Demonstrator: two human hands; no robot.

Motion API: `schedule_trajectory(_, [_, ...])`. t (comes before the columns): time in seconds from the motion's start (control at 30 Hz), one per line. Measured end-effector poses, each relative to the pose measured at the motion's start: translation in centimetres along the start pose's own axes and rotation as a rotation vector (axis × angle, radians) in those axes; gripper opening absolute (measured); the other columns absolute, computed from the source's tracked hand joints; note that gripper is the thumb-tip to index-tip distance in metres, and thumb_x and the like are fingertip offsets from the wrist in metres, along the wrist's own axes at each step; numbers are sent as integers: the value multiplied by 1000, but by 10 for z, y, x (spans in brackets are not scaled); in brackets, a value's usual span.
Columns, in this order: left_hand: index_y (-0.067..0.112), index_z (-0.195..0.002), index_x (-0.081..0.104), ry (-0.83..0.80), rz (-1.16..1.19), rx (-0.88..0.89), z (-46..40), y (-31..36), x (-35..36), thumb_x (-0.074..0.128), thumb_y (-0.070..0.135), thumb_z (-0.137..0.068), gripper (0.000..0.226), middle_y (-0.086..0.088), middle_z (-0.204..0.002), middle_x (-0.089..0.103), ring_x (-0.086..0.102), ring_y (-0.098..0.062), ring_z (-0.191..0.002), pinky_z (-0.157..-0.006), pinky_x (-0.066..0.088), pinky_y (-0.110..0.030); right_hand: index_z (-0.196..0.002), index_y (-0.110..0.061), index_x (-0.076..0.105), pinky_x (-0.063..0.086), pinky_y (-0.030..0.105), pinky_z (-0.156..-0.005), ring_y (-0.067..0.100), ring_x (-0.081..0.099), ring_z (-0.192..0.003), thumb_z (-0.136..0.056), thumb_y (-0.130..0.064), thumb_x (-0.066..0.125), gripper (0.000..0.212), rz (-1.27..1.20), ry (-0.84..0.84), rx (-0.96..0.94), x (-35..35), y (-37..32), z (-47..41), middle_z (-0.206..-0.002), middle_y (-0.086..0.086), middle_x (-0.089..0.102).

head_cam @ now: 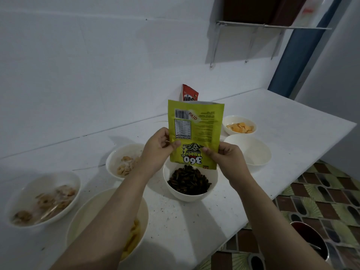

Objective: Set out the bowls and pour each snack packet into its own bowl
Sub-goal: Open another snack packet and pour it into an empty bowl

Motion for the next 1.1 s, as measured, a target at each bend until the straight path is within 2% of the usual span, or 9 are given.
schedule_trajectory(0.13, [16, -101, 57, -28, -7, -28, 0, -3, -3, 71, 16, -88, 19, -3, -104, 74, 71, -19, -97, -88, 57, -45, -96, -21, 76, 58, 21, -69, 14, 75, -83, -88, -14, 71, 12, -27, 5, 10, 5, 0, 2, -90, -2, 78])
schedule_trajectory(0.23, [24, -109, 58, -134, -4, -72, 4, -7, 1, 74, 14, -84, 32, -6, -109, 72, 70, -21, -101, -90, 56, -46, -96, -19, 75, 60, 26, -70, 17, 75, -84, -88, -14, 71, 11, -81, 35, 2, 2, -3, 1, -90, 0, 78])
schedule_trajectory(0.33, [27, -103, 62, -76, -31, -56, 6, -10, 2, 74, 11, -84, 28, 0, -104, 74, 71, -16, -96, -89, 57, -43, -102, -21, 73, 62, 30, -73, 17, 75, -85, -90, -14, 69, 15, -70, 38, 2, 5, -5, -1, -94, -1, 78])
schedule_trajectory(0.47, [26, -104, 63, -83, -4, -92, 10, -9, 3, 74, 23, -85, 22, -1, -106, 74, 71, -19, -98, -90, 57, -46, -107, -30, 68, 61, 36, -75, 19, 75, -90, -93, -12, 65, 22, -17, 26, -19, 8, -4, -2, -99, -3, 77])
schedule_trajectory(0.53, [29, -108, 64, -16, 69, -121, 10, -5, -1, 70, 32, -87, 22, 2, -107, 74, 71, -19, -99, -89, 57, -45, -104, -34, 69, 60, 37, -79, 17, 74, -92, -94, -14, 66, 23, 86, -61, -14, 9, -5, 0, -99, -5, 77])
schedule_trajectory(0.63, [24, -108, 67, 128, 288, -177, 8, -3, -11, 62, 20, -93, 16, 0, -105, 75, 70, -24, -101, -84, 57, -43, -105, -30, 69, 60, 36, -77, 15, 74, -88, -92, -20, 68, 16, 159, -117, 21, 11, -6, 3, -97, -4, 77])
schedule_trajectory(0.83, [6, -121, 62, 304, 638, -281, 13, -2, -10, 57, 8, -95, 27, -12, -111, 73, 71, -23, -98, -78, 61, -35, -122, -13, 60, 58, 37, -82, 27, 71, -93, -94, -27, 65, 33, -315, -51, 270, 16, 8, 15, -105, 9, 75])
schedule_trajectory(0.93, [11, -116, 65, 294, 695, -291, 15, 3, 4, 58, 7, -94, 23, -10, -108, 74, 72, -22, -97, -79, 61, -35, -117, -17, 65, 60, 36, -80, 24, 72, -94, -97, -23, 59, 22, -293, -52, 198, 18, 2, 21, -105, 4, 76])
schedule_trajectory(1.1, [11, -112, 67, 308, 714, -290, 11, 15, 32, 62, 8, -93, 20, -8, -102, 75, 73, -20, -89, -73, 61, -29, -107, -20, 72, 61, 41, -76, 26, 74, -91, -96, -13, 60, 17, -262, 122, 52, -13, -13, 21, -98, 6, 78])
Point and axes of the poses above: each hand's wrist, its own z-axis away from the middle knuckle, its own x-axis out of the palm, y = z × x, the point moved 4 cm from there along -z, towards the middle knuckle
